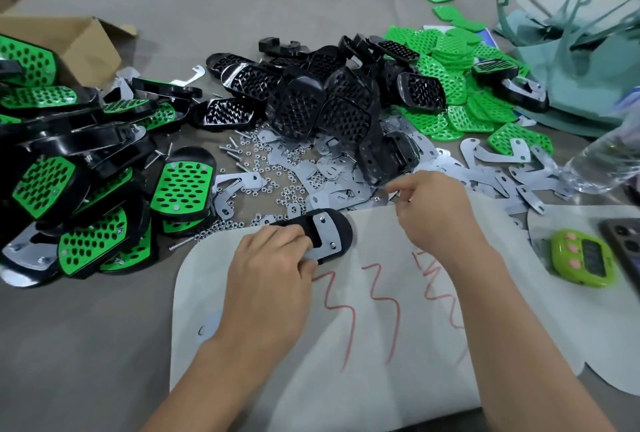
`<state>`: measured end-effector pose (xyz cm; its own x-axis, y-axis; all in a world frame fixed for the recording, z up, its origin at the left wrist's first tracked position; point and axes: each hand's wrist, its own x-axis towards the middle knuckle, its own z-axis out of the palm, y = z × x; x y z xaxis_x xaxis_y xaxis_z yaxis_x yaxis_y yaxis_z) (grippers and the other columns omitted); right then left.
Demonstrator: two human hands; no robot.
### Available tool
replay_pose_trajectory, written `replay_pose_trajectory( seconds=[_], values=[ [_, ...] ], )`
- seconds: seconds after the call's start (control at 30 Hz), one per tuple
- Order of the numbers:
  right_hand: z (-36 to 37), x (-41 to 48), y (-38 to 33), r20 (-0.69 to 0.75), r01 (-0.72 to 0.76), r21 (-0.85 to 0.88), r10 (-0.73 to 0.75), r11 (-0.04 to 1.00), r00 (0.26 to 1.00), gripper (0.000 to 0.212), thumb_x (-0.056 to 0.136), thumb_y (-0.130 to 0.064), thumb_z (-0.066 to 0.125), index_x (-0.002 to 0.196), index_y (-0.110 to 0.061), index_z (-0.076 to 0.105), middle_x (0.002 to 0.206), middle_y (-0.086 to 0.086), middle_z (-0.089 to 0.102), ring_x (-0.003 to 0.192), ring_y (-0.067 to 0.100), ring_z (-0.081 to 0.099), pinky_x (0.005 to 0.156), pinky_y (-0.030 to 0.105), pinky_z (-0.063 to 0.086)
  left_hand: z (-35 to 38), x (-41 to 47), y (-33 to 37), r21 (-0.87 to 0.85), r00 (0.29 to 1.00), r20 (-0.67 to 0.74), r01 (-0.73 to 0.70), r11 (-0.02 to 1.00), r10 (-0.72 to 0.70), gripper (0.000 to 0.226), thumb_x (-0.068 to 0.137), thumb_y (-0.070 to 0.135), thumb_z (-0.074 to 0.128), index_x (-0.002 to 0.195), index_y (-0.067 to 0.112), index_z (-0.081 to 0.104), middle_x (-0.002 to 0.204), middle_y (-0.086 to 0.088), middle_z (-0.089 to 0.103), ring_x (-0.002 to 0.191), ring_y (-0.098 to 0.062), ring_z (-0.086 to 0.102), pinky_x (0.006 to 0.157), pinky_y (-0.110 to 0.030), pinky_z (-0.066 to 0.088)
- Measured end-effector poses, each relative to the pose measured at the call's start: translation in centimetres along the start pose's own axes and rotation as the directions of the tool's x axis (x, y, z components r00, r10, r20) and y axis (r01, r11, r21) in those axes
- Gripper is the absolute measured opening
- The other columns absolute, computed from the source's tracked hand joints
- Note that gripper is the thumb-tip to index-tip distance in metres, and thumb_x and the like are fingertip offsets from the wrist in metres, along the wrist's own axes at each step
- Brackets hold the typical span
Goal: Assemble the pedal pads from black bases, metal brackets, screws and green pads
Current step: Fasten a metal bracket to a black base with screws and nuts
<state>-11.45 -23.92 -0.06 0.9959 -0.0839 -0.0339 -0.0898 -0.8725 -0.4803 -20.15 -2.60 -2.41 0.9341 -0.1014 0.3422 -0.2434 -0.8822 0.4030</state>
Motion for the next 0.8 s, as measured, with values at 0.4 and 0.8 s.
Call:
replay_pose_trajectory(
  seconds=[0.4, 0.8],
  values=[
    [-1.6, 2.3, -1.3, 0.187, 0.328, -0.399, -0.274, 0.856, 0.943, 0.045, 0.063, 0.007, 0.038, 0.076, -0.022, 0.069, 0.076, 0.005, 0.065, 0.077, 0.037, 0.061, 0.058, 0.031, 0.045, 1.7, -0.7, -0.3, -0.049, 0.987, -0.143, -0.086, 0.995, 0.078, 0.016, 0.065, 0.008, 0.078, 0.08, 0.012, 0.078, 0.083, 0.004, 0.071, 0.083, -0.014, 0.05, 0.085, -0.029, 0.039],
    [-3.8, 1.1, 1.4, -0.041, 0.005, 0.283, 0.007, 0.959, 0.999, 0.027, 0.086, -0.012, 0.07, 0.071, -0.035, 0.072, 0.07, -0.008, 0.074, 0.058, 0.0, 0.061, 0.055, 0.011, 0.044, 1.9, -0.4, -1.8, -0.137, 0.985, -0.141, -0.114, 0.984, 0.095, 0.022, 0.07, 0.025, 0.085, 0.087, 0.012, 0.079, 0.093, 0.006, 0.073, 0.09, -0.011, 0.059, 0.091, -0.03, 0.043]
  ],
)
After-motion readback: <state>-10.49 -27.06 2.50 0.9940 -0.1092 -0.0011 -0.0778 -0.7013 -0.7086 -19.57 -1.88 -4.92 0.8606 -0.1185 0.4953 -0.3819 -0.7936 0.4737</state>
